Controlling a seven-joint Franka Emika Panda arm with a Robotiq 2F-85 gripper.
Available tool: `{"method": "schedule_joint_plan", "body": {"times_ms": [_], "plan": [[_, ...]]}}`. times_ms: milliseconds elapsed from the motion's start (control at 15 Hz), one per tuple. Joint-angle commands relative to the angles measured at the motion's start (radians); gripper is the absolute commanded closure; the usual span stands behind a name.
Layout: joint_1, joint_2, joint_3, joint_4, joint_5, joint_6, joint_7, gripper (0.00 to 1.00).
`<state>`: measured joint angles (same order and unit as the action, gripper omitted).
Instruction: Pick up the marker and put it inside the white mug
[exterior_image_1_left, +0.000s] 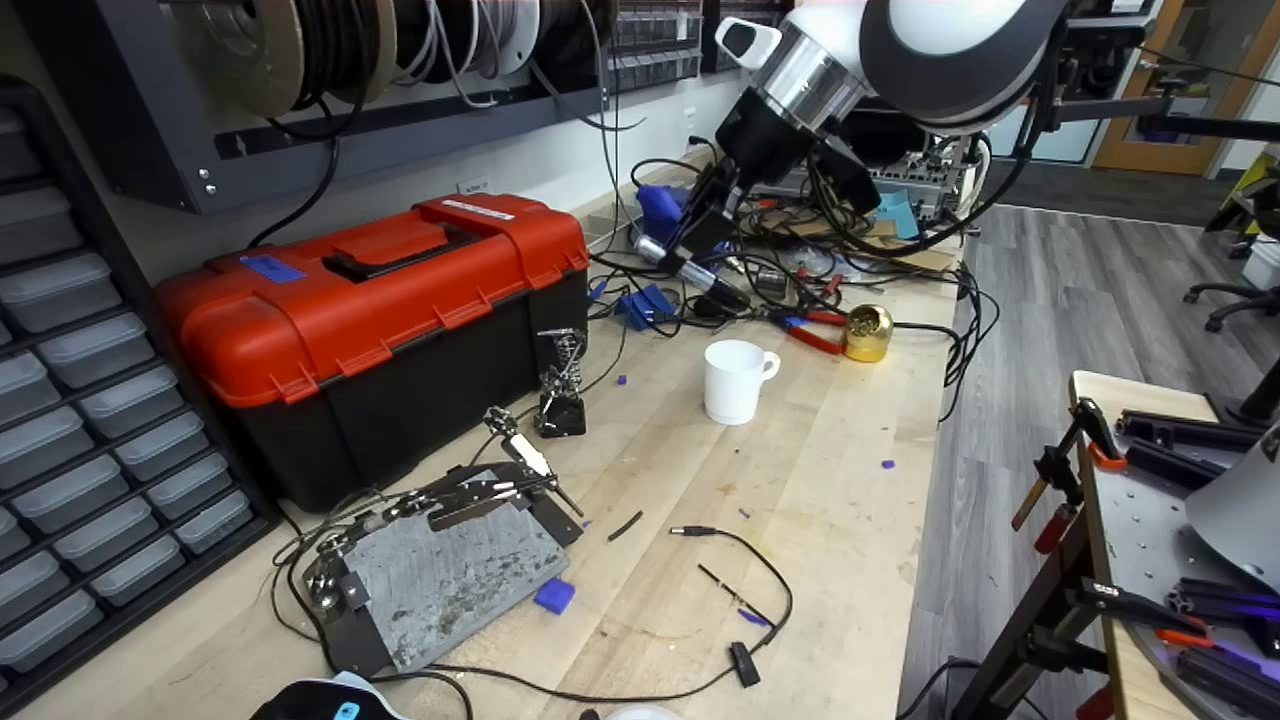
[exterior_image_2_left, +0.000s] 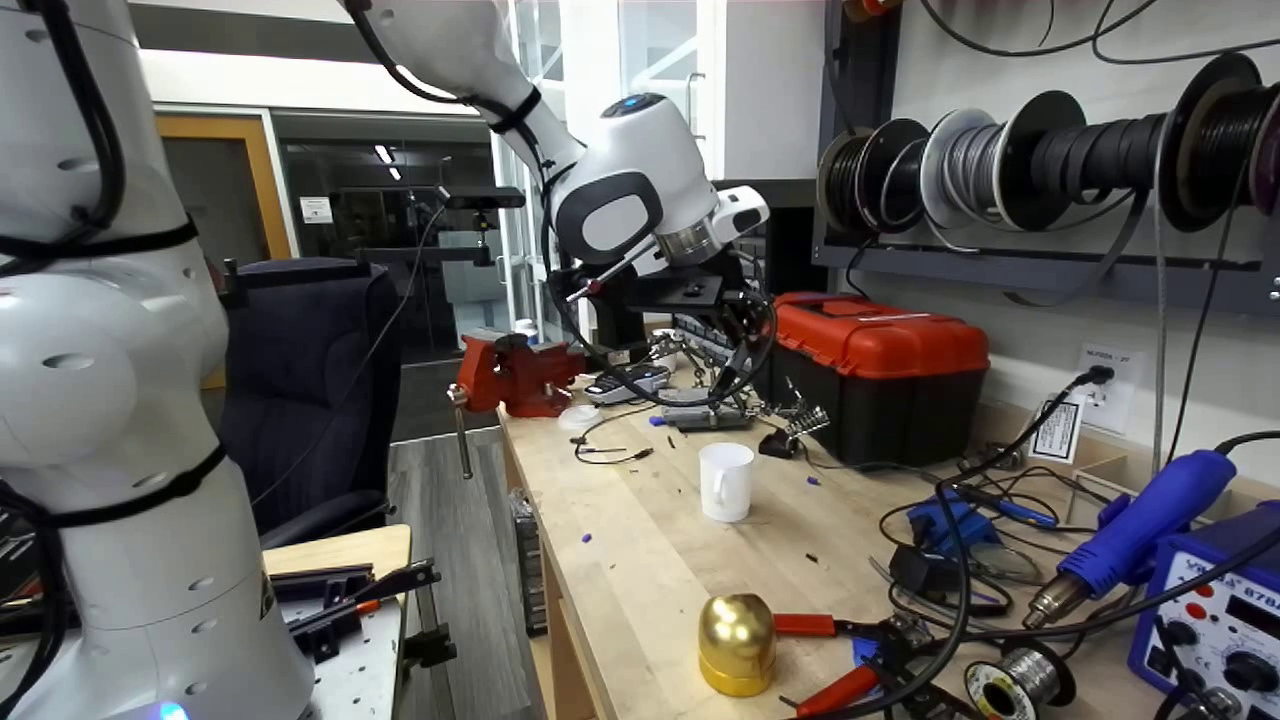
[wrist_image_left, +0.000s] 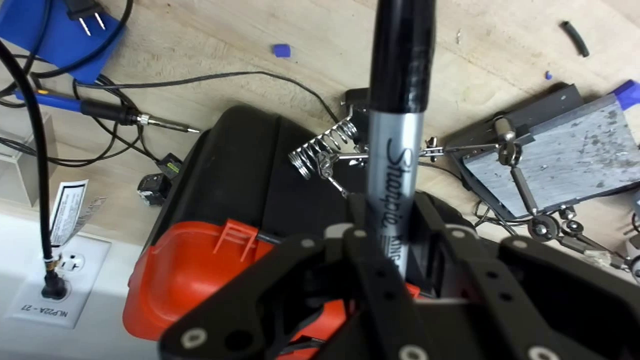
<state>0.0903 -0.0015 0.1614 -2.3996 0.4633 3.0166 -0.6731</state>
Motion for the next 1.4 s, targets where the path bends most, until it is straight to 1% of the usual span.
{"method": "schedule_joint_plan", "body": {"times_ms": [0, 600, 1333], "plan": [[0.013, -0.023, 0.013, -0.027, 0.153, 0.037, -0.157, 0.94], [0.008, -0.026, 0.013, -0.013, 0.541, 0.028, -0.541, 0.94], [0.002, 0.023, 0.009, 0.022, 1.052, 0.014, -1.010, 0.94]]}}
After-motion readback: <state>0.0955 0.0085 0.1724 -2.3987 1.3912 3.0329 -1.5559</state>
